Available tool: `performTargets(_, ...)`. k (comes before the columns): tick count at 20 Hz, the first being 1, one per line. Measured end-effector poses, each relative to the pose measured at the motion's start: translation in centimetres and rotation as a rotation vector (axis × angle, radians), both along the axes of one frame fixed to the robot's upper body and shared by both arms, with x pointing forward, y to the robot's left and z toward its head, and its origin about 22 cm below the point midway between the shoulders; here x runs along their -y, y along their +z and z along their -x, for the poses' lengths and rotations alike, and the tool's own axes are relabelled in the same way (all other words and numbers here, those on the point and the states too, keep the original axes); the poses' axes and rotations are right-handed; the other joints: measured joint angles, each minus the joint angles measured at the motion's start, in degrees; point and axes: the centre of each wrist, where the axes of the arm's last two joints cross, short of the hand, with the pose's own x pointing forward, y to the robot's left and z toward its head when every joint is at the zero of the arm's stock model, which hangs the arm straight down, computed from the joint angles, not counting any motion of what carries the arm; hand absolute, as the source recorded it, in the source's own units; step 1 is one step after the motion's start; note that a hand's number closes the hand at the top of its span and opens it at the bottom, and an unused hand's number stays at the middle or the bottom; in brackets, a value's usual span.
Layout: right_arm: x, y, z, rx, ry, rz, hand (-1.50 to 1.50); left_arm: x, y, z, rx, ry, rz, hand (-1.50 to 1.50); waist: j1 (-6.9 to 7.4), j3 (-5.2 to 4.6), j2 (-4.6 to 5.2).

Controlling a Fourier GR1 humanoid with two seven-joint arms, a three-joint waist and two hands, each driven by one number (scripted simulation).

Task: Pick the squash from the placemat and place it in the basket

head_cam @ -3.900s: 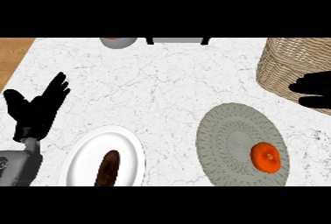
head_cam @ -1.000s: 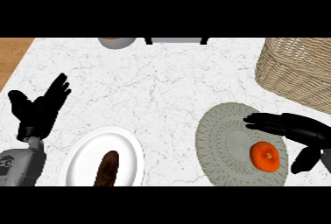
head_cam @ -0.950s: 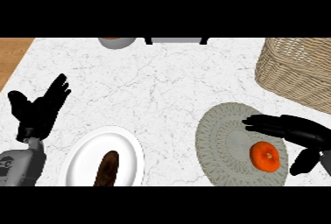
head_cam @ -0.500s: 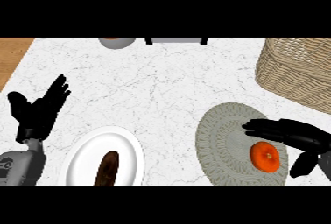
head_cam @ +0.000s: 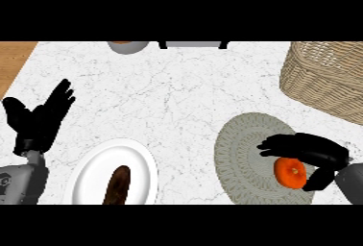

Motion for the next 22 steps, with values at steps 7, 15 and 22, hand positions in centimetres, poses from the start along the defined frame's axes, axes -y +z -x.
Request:
performTargets(7,-1.2,-0.9,0.4,0.06,0.084,0.053,1.5,0.0,-0.2,0.3,-0.007,-0.002,-0.001,0.0,0.05,-0.35,-0.27)
performTargets(15,-2.6,-1.5,0.9,0.075,-0.048,0.079,1.5,-0.3,-0.1,0.3,-0.006,0.0,-0.001,0.0,-0.39,-0.79,-0.62)
performTargets(22,-5.8,-2.8,1.5,0.037,-0.547,0.121,1.5,-1.0,-0.5,0.8,-0.02,0.042,-0.006,0.0,-3.4,-2.29,-1.8)
